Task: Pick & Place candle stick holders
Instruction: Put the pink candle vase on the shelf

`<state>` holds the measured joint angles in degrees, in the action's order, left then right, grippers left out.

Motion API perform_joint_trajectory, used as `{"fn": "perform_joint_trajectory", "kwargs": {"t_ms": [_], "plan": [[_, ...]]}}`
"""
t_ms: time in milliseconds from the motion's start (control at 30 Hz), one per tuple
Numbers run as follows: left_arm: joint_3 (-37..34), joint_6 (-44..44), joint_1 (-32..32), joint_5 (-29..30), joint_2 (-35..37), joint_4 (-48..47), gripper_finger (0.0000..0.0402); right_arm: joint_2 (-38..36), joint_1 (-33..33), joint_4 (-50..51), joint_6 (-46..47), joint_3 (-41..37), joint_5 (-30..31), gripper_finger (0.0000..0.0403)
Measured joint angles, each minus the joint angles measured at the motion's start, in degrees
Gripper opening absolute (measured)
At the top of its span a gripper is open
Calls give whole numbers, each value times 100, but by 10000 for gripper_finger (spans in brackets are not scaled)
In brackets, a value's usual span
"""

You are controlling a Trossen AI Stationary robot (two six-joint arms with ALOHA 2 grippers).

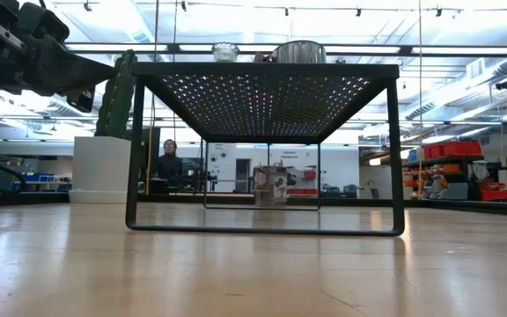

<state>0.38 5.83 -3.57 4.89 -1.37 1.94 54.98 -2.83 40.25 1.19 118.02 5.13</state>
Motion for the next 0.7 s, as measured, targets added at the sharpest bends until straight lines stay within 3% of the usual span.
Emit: {"fn": "perform_joint_trajectory", "kwargs": {"t_ms": [200, 567, 700], "plan": [[0, 1, 0, -2, 1, 1, 18, -2, 0, 324, -250, 0, 147, 0], [0, 2, -1, -2, 1, 1, 18, 11, 0, 1494, -479, -7, -187, 0], [1, 1, 0, -2, 1, 0, 18, 8, -2, 1505, -578, -7, -654, 0]]}}
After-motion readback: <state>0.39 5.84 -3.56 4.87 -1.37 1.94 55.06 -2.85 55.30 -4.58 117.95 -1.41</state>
